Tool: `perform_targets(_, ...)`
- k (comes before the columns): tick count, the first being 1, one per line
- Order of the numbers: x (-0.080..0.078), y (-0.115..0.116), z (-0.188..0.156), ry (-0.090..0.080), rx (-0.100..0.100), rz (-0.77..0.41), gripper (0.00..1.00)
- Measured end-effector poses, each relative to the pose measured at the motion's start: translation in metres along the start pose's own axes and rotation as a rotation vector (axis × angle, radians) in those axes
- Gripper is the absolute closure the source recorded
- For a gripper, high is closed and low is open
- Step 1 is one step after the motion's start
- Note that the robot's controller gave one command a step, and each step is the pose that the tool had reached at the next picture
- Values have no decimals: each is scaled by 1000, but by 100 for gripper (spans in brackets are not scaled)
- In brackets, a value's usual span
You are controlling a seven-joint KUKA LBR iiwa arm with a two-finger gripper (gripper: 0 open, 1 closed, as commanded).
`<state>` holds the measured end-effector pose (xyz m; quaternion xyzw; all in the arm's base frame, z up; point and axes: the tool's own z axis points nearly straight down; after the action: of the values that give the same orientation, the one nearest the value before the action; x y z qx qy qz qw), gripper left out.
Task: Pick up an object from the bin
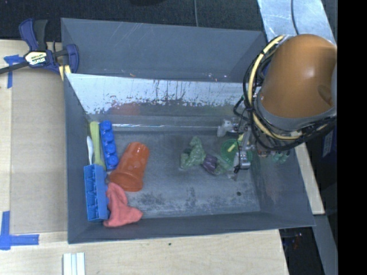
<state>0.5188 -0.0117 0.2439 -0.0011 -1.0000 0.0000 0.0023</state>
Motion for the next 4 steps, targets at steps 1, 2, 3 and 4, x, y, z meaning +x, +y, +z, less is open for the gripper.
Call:
perform_targets(1,-2,0,-4,-8,0,0,0)
perform_targets(2,-63,22,37,-17,1,-87,0)
perform_targets(3,-75,48,110,-19,1,-77,0)
perform_targets(4,-80,-4,171,-29,1,-61,0)
